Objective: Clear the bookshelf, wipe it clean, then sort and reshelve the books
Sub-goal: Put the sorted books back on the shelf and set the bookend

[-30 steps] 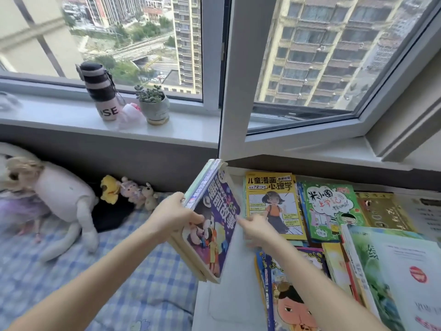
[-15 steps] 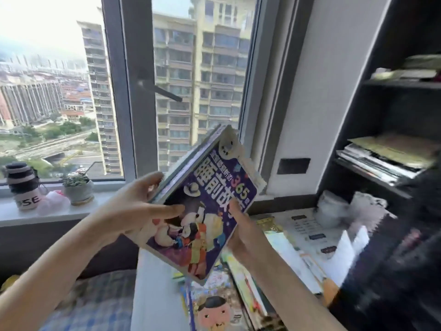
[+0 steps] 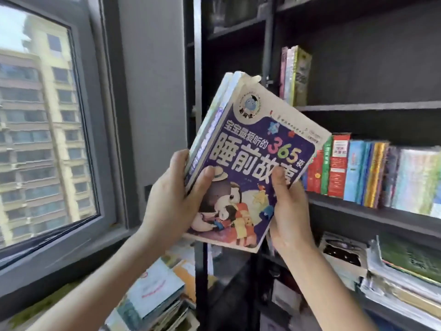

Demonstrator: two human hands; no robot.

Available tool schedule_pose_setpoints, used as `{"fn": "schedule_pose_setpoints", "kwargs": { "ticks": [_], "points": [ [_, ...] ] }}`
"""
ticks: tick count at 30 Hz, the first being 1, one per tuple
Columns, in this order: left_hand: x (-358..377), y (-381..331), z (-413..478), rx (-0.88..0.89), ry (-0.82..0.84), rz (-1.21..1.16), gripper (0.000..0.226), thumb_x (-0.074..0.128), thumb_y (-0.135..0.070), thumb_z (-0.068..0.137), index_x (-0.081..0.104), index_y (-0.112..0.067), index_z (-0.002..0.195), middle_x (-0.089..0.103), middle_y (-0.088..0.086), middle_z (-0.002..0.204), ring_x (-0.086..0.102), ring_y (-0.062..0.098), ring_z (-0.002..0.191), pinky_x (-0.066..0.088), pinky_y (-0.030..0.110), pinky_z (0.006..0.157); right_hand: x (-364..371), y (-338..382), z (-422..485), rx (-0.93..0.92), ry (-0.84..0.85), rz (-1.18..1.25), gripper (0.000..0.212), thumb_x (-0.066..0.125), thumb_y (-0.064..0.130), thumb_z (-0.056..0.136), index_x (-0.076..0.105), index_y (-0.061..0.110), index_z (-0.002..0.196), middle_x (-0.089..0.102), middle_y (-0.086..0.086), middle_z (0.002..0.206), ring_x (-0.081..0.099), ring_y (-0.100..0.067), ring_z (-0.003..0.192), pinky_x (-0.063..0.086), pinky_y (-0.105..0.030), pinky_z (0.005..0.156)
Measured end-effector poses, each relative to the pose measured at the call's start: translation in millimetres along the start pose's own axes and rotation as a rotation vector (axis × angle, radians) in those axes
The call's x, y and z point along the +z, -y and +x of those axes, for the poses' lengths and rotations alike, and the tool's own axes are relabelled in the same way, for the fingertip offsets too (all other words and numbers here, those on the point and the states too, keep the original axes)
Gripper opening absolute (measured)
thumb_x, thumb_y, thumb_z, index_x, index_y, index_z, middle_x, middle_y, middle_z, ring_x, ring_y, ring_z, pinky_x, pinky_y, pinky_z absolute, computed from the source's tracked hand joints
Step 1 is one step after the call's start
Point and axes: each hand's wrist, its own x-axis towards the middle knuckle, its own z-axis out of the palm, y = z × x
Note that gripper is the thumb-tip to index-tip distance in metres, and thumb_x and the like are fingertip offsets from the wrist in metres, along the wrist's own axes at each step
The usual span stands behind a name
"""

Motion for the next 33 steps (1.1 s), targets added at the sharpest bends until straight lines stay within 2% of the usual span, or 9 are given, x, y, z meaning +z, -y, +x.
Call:
{"fn": "schedule_pose_setpoints", "kwargs": {
  "ticks": [2, 4, 7, 11, 15, 21, 25, 30, 33],
  "points": [
    [36.8, -18.0, 17.6, 0.023, 0.015, -0.163, 0.046, 0.042, -0.062, 0.081, 0.045, -0.019, 0.098, 0.059, -0.024, 0.082, 0.061, -0.008, 0.072, 0.045, 0.01, 0.054, -25.4, 31.5, 18.5, -0.12, -0.057, -0.067, 0.055, 0.064, 0.038, 0.081, 0.052, 0.012, 0.128, 0.068, -0.009, 0.118, 0.067, -0.029, 0.105, 0.054, -0.048, 0.088],
    [75.8, -30.7, 40.2, 0.016, 0.053, -0.282, 0.054, 0.044, -0.062, 0.078, 0.049, -0.01, 0.093, 0.064, -0.012, 0.08, 0.063, 0.002, 0.071, 0.052, 0.024, 0.057, -49.9, 60.0, 37.3, -0.21, -0.136, -0.119, 0.057, 0.069, 0.041, 0.074, 0.055, 0.016, 0.124, 0.068, -0.007, 0.117, 0.067, -0.028, 0.105, 0.054, -0.047, 0.088],
    [134.2, -42.6, 82.5, 0.06, 0.101, -0.302, 0.063, 0.043, -0.07, 0.081, 0.056, -0.009, 0.089, 0.066, -0.001, 0.081, 0.063, 0.016, 0.075, 0.051, 0.039, 0.066, -81.0, 95.9, 71.3, -0.324, -0.236, -0.211, 0.039, 0.071, 0.036, 0.075, 0.058, 0.021, 0.109, 0.071, -0.003, 0.11, 0.069, -0.024, 0.1, 0.058, -0.041, 0.08],
    [197.0, -48.7, 149.7, 0.145, 0.155, -0.318, 0.036, 0.058, -0.05, 0.087, 0.062, -0.017, 0.101, 0.066, -0.012, 0.09, 0.061, 0.007, 0.08, 0.047, 0.018, 0.065, -102.4, 124.2, 131.7, -0.48, -0.301, -0.371, 0.03, 0.072, 0.03, 0.08, 0.058, 0.021, 0.105, 0.072, -0.002, 0.105, 0.07, -0.02, 0.096, 0.058, -0.041, 0.08],
    [251.5, -45.8, 220.3, 0.11, 0.184, -0.404, 0.042, 0.061, -0.05, 0.085, 0.059, -0.014, 0.107, 0.069, -0.005, 0.097, 0.064, 0.016, 0.087, 0.052, 0.039, 0.078, -105.2, 144.1, 205.7, -0.588, -0.277, -0.535, 0.021, 0.071, 0.026, 0.083, 0.059, 0.023, 0.1, 0.073, 0.001, 0.099, 0.071, -0.018, 0.091, 0.057, -0.042, 0.079],
    [302.8, -53.0, 309.4, 0.128, 0.157, -0.486, 0.042, 0.061, -0.048, 0.087, 0.054, -0.015, 0.112, 0.065, -0.004, 0.106, 0.062, 0.016, 0.093, 0.052, 0.034, 0.079, -107.2, 172.6, 308.7, -0.613, -0.301, -0.697, 0.021, 0.067, 0.035, 0.087, 0.056, 0.028, 0.104, 0.072, 0.005, 0.1, 0.071, -0.015, 0.088, 0.057, -0.037, 0.076],
    [327.7, -57.3, 355.0, 0.12, 0.085, -0.521, 0.038, 0.064, -0.046, 0.085, 0.057, -0.016, 0.107, 0.065, -0.007, 0.103, 0.061, 0.01, 0.088, 0.048, 0.022, 0.068, -107.6, 190.5, 373.9, -0.556, -0.29, -0.751, 0.026, 0.064, 0.036, 0.089, 0.056, 0.025, 0.111, 0.07, 0.004, 0.106, 0.07, -0.017, 0.093, 0.057, -0.041, 0.083],
    [365.2, -65.8, 399.1, 0.05, -0.013, -0.54, 0.035, 0.066, -0.044, 0.086, 0.049, -0.014, 0.091, 0.061, -0.006, 0.089, 0.061, 0.012, 0.082, 0.052, 0.028, 0.066, -121.2, 201.2, 451.7, -0.529, -0.249, -0.758, 0.031, 0.063, 0.039, 0.089, 0.054, 0.024, 0.114, 0.069, 0.003, 0.109, 0.069, -0.018, 0.094, 0.056, -0.043, 0.086],
    [392.3, -70.8, 423.9, -0.014, -0.034, -0.485, 0.034, 0.065, -0.042, 0.087, 0.046, -0.015, 0.09, 0.06, -0.005, 0.091, 0.055, 0.008, 0.072, 0.036, 0.017, 0.049, -135.0, 199.0, 494.6, -0.494, -0.248, -0.846, 0.039, 0.06, 0.042, 0.09, 0.047, 0.022, 0.121, 0.066, 0.0, 0.117, 0.067, -0.017, 0.097, 0.056, -0.039, 0.083]
  ]
}}
